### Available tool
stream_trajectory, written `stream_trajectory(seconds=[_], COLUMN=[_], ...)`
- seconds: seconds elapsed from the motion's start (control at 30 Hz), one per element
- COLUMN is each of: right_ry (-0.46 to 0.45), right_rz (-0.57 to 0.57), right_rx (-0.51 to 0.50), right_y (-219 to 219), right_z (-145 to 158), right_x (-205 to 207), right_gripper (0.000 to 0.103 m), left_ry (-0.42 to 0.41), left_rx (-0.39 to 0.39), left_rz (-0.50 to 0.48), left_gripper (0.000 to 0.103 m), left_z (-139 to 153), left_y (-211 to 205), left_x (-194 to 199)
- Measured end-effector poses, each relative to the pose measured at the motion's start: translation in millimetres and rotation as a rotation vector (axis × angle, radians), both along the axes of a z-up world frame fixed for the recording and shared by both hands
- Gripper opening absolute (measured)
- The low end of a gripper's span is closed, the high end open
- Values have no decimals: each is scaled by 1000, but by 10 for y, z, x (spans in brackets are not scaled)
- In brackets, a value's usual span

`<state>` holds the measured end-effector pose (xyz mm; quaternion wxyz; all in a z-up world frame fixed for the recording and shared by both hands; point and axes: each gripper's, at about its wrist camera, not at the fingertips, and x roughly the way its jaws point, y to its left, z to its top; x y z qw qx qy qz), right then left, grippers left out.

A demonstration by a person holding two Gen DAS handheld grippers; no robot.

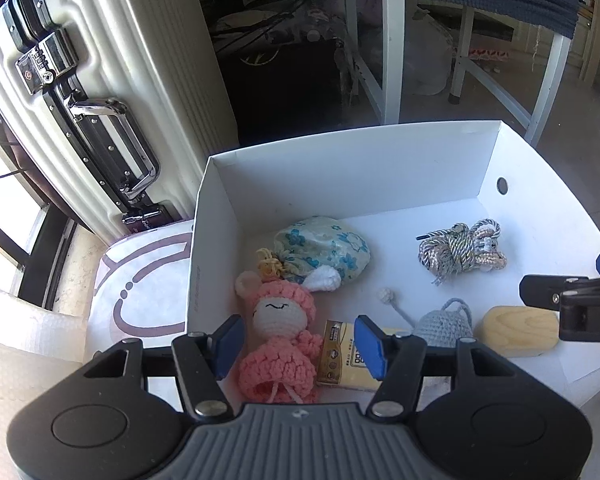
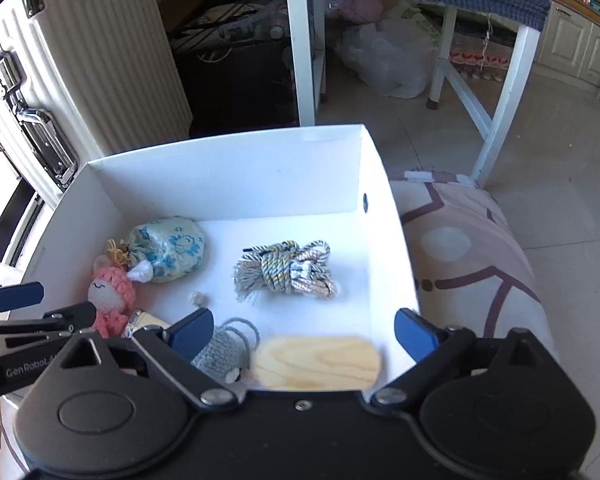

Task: Organize objects
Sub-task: 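Lower both grippers into the box and release the doll and wooden block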

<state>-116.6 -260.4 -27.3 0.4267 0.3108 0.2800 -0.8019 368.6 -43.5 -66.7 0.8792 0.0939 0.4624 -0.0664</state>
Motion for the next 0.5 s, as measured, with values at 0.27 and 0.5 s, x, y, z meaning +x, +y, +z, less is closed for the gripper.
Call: stream_trajectory(seconds=[0.27, 0.5], right_ry=[-17, -14], right_rz=[20, 22], right_rx=[10, 6], right_y=[15, 44], right_z=[9, 48], right_x=[21, 44], right_gripper=[98, 98], left_ry=[40, 41], left_rx=[-23, -44], left_rz=[8, 12], left_gripper=[61, 61], left_z=[-27, 32], left_y=[-8, 8], left_x=[-7, -46])
